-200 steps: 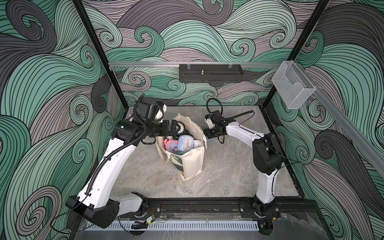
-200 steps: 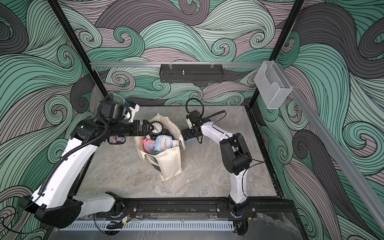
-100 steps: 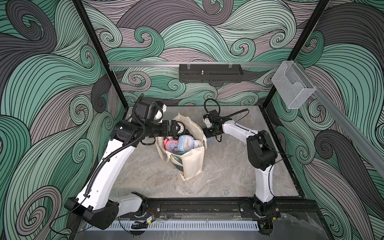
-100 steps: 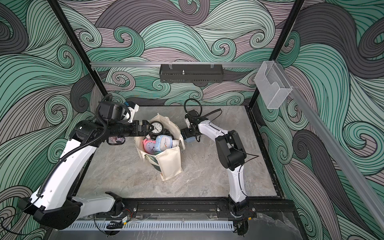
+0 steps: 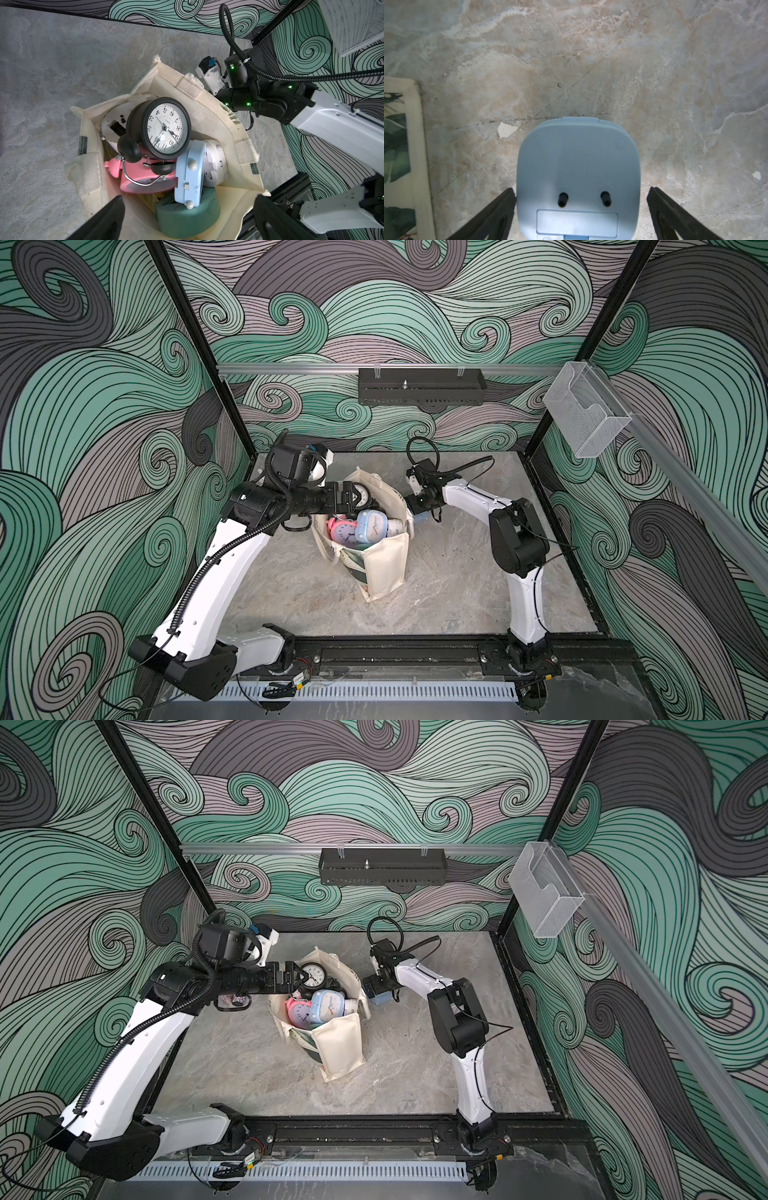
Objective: Put the alarm clock into the canvas bag
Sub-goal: Pick up the alarm from the center of the board.
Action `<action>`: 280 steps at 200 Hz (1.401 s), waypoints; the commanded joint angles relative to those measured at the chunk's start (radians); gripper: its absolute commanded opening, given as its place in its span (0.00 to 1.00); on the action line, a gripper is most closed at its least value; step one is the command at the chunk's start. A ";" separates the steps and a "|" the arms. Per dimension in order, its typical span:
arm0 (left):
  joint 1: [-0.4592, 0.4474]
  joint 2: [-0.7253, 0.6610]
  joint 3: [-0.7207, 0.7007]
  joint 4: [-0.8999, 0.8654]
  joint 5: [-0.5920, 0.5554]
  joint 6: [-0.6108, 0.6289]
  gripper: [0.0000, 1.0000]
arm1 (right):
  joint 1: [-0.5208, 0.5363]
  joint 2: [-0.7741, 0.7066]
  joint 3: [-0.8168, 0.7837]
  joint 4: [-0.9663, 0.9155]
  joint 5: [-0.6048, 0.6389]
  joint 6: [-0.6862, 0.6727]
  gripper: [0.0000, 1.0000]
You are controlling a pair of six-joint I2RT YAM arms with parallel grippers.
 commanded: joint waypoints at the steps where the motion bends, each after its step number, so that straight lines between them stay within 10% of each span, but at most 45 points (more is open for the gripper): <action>1: -0.008 -0.011 0.003 0.010 0.012 -0.005 0.99 | -0.009 0.014 0.006 -0.028 -0.002 -0.024 1.00; 129: -0.007 -0.041 0.018 0.024 0.083 -0.009 0.99 | -0.018 -0.042 0.003 -0.023 -0.102 -0.028 0.87; 205: -0.007 -0.013 0.025 0.055 0.187 -0.032 0.99 | -0.049 -0.489 -0.239 0.165 -0.128 -0.061 0.79; 280: -0.058 0.133 0.127 0.114 0.347 -0.038 0.99 | -0.004 -0.953 -0.594 0.469 -0.409 -0.216 0.77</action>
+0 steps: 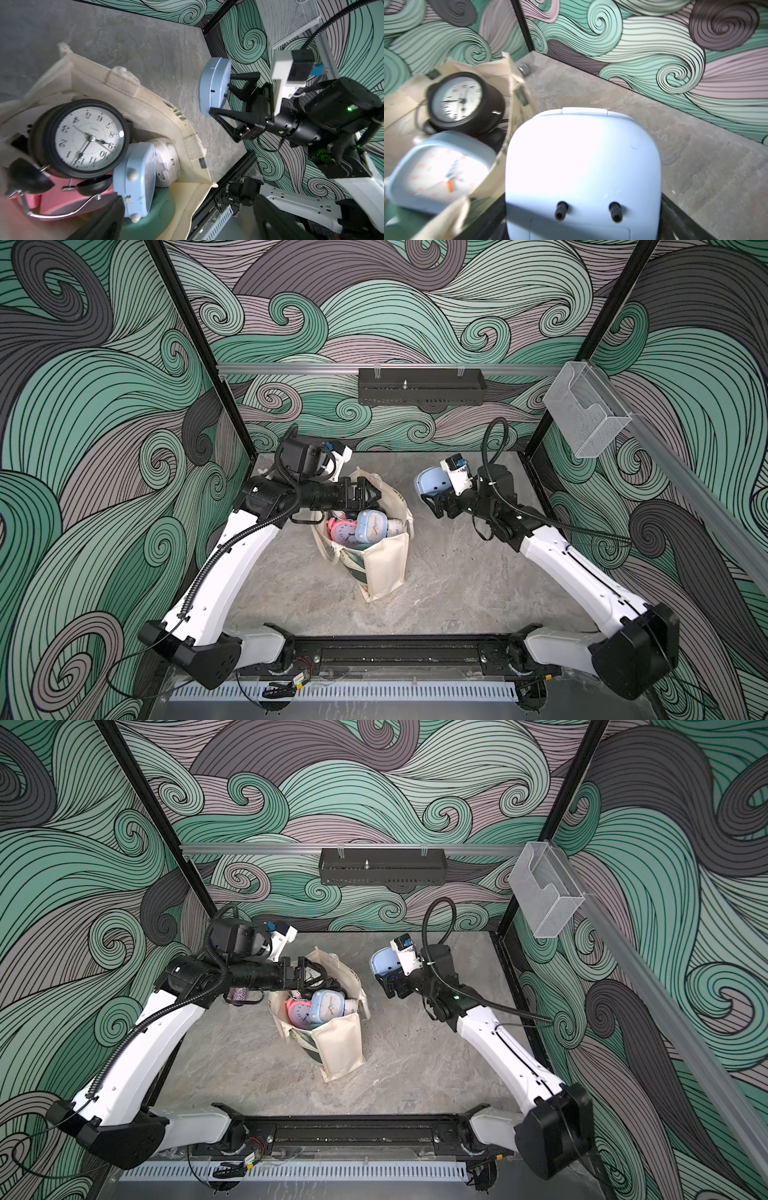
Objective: Put the alarm clock into the canvas bag
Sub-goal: Pick up the alarm from the center of the board, then place the alarm at the canvas bag.
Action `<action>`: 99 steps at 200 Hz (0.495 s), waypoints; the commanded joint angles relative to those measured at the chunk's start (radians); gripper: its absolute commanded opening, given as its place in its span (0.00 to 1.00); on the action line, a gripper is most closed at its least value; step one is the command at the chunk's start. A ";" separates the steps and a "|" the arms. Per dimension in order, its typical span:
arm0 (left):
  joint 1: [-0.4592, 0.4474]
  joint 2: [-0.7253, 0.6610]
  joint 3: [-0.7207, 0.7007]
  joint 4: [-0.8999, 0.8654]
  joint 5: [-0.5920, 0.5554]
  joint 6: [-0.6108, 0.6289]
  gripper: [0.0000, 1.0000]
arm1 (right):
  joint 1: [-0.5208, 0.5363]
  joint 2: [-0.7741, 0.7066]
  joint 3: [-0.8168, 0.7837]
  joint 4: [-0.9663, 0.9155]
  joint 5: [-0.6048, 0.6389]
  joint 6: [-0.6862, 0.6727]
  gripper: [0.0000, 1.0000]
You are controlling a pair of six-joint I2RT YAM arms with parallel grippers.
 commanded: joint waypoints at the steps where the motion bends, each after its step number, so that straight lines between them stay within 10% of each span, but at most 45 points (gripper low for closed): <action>1: -0.029 0.057 0.098 0.018 0.057 0.007 0.99 | 0.024 -0.054 -0.023 0.097 -0.140 -0.091 0.77; 99: -0.193 0.311 0.364 -0.160 0.033 0.113 0.93 | 0.068 -0.133 -0.052 0.099 -0.237 -0.179 0.77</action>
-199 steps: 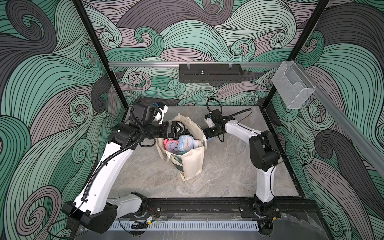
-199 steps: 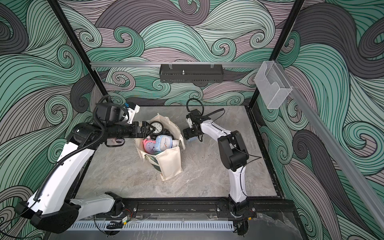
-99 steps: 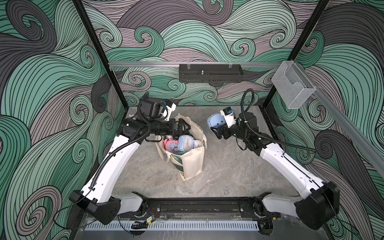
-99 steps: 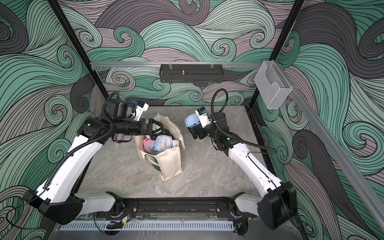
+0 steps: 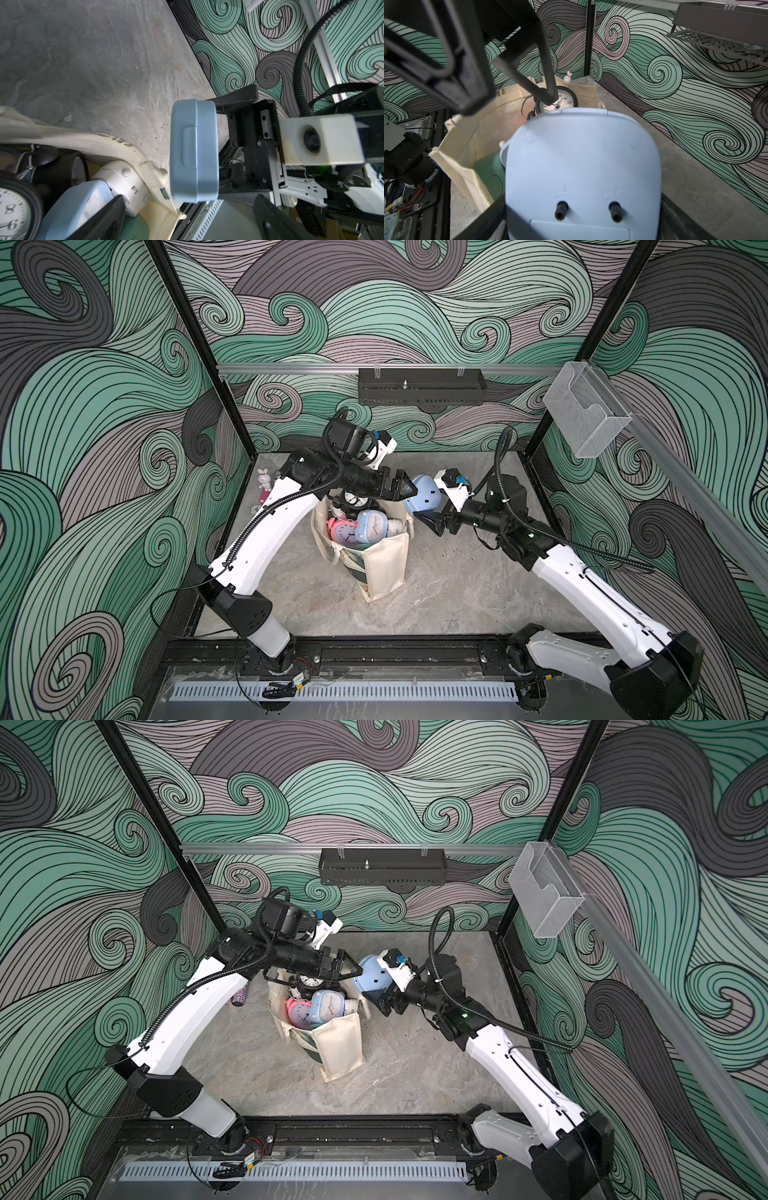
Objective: Put the alarm clock into the canvas bag
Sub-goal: Place the alarm at the canvas bag.
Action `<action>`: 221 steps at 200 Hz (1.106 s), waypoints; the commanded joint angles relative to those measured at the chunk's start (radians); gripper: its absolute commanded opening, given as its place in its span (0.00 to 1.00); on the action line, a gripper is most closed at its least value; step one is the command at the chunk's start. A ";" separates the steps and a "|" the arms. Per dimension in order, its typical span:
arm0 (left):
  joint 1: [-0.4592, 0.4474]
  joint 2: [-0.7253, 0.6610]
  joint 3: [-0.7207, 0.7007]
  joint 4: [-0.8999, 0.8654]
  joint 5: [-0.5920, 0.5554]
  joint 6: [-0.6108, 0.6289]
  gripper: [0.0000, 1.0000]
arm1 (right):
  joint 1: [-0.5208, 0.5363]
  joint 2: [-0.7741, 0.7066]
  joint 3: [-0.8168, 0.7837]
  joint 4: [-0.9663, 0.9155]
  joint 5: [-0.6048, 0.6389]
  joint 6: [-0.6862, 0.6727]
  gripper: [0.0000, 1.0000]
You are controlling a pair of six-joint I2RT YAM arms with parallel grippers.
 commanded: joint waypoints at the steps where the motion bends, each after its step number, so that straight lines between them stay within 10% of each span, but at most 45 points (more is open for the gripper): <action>1: -0.027 0.022 0.051 -0.072 0.000 0.035 0.92 | 0.009 -0.026 -0.008 0.049 -0.034 -0.028 0.78; 221: -0.057 0.023 -0.011 0.029 -0.057 -0.078 0.19 | 0.030 -0.033 -0.022 0.055 -0.041 -0.065 0.80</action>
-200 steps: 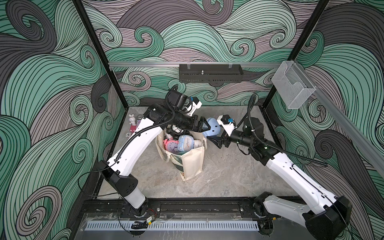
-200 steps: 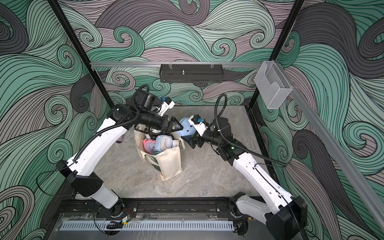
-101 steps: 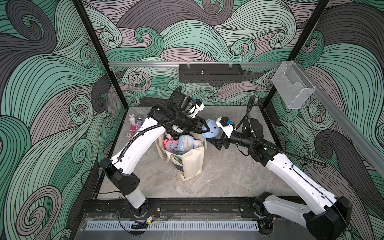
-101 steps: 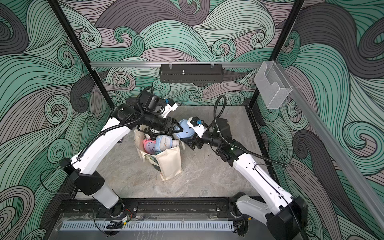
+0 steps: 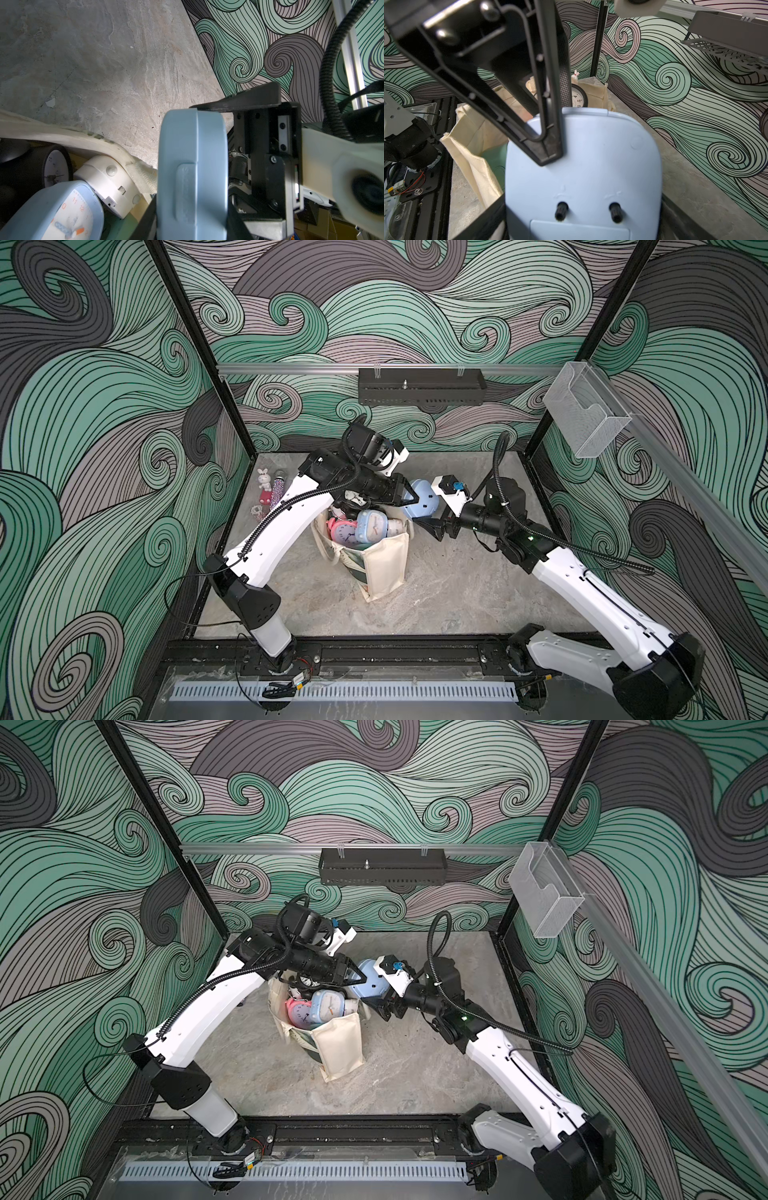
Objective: Put the alarm clock into the canvas bag
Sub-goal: Place the alarm at the canvas bag.
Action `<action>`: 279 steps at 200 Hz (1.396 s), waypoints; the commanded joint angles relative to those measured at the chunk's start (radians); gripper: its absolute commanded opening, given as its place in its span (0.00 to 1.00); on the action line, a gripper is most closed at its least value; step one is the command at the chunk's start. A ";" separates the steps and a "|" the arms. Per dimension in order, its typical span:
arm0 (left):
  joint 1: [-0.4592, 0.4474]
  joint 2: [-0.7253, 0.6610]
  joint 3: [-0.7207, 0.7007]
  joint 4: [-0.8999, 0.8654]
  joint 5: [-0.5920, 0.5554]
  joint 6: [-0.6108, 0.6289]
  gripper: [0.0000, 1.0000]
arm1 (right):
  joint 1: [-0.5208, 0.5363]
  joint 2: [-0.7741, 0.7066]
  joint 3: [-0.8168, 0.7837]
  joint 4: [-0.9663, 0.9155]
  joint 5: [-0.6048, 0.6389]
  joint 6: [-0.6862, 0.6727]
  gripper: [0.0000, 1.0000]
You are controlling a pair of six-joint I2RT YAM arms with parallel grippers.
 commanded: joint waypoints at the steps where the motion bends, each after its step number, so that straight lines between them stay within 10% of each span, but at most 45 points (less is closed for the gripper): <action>1: -0.006 -0.027 -0.012 0.037 -0.029 -0.021 0.19 | 0.010 -0.019 0.000 0.054 -0.028 -0.005 0.80; 43: -0.008 -0.050 -0.038 0.111 -0.066 -0.102 0.13 | 0.010 -0.025 -0.018 0.101 0.008 0.056 0.99; 125: -0.002 -0.172 -0.032 0.054 -0.354 -0.076 0.11 | 0.012 -0.044 -0.063 0.128 0.012 0.137 0.99; 201: 0.079 -0.436 -0.279 -0.027 -0.314 -0.026 0.11 | 0.010 0.174 0.124 0.031 0.017 0.328 0.93; 279: 0.105 -0.372 -0.246 -0.047 -0.309 -0.142 0.12 | 0.034 0.353 0.296 -0.197 0.055 0.356 0.79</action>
